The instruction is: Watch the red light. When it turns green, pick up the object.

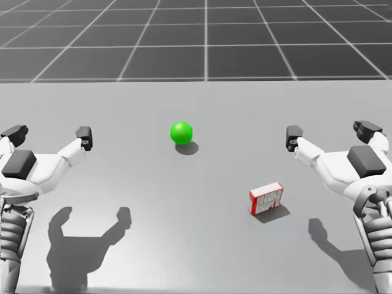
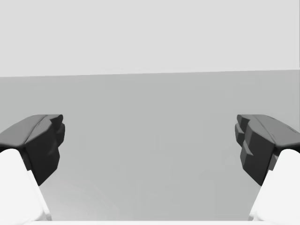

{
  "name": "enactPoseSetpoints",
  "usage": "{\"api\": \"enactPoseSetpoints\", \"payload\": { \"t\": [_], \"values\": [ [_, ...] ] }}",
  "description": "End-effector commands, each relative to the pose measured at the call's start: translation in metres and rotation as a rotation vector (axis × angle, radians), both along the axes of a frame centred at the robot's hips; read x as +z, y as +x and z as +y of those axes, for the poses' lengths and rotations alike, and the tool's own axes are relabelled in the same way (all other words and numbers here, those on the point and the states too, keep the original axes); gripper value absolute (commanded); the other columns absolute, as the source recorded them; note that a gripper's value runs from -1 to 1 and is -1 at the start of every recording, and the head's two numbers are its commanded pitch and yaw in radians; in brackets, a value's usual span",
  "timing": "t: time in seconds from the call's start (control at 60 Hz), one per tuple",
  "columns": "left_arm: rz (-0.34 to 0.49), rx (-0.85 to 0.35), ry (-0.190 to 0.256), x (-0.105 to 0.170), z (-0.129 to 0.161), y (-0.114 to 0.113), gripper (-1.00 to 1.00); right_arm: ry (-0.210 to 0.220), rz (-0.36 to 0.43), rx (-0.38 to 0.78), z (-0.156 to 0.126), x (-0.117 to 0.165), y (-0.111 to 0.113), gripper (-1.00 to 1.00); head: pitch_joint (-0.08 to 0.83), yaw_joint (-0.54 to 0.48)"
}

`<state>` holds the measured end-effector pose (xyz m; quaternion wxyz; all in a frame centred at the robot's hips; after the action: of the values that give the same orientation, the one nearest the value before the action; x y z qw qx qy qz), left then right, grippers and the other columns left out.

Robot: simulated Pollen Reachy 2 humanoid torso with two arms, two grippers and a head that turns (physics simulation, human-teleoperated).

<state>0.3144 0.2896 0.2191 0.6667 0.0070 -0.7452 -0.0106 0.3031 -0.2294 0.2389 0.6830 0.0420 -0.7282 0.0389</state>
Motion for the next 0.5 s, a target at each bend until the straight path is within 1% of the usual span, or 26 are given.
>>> {"api": "enactPoseSetpoints", "payload": {
  "t": [0.017, 0.083, 0.15, 0.333, 0.433, 0.5],
  "values": [
    [-0.001, -0.001, -0.001, 0.0004, -0.0001, -0.0003, -1.0, 0.005, 0.001, -0.001, 0.0008, -0.0006, 0.0002, -1.0, 0.563, -0.02],
    [-0.001, -0.002, -0.001, 0.0009, 0.0002, -0.0007, -1.0, 0.005, 0.002, -0.001, 0.0008, -0.0006, 0.0004, -1.0, 0.617, -0.09],
    [-0.003, -0.001, -0.004, 0.0018, 0.0006, -0.0011, -1.0, 0.006, 0.003, -0.003, 0.0008, -0.0007, 0.0007, -1.0, 0.651, -0.13],
    [-0.008, -0.004, -0.008, 0.0032, 0.0, -0.0013, -1.0, 0.006, 0.003, -0.001, 0.0027, -0.0008, 0.001, -1.0, 0.699, -0.17],
    [-0.011, -0.004, -0.012, 0.0042, 0.0004, -0.0012, -1.0, 0.007, 0.001, 0.0, 0.0037, -0.0005, 0.0009, -1.0, 0.698, -0.18],
    [-0.012, -0.002, -0.016, 0.0047, 0.001, -0.0014, -1.0, -0.003, 0.0, 0.001, 0.0073, -0.0018, -0.0005, -1.0, 0.69, -0.17]
  ]
}}
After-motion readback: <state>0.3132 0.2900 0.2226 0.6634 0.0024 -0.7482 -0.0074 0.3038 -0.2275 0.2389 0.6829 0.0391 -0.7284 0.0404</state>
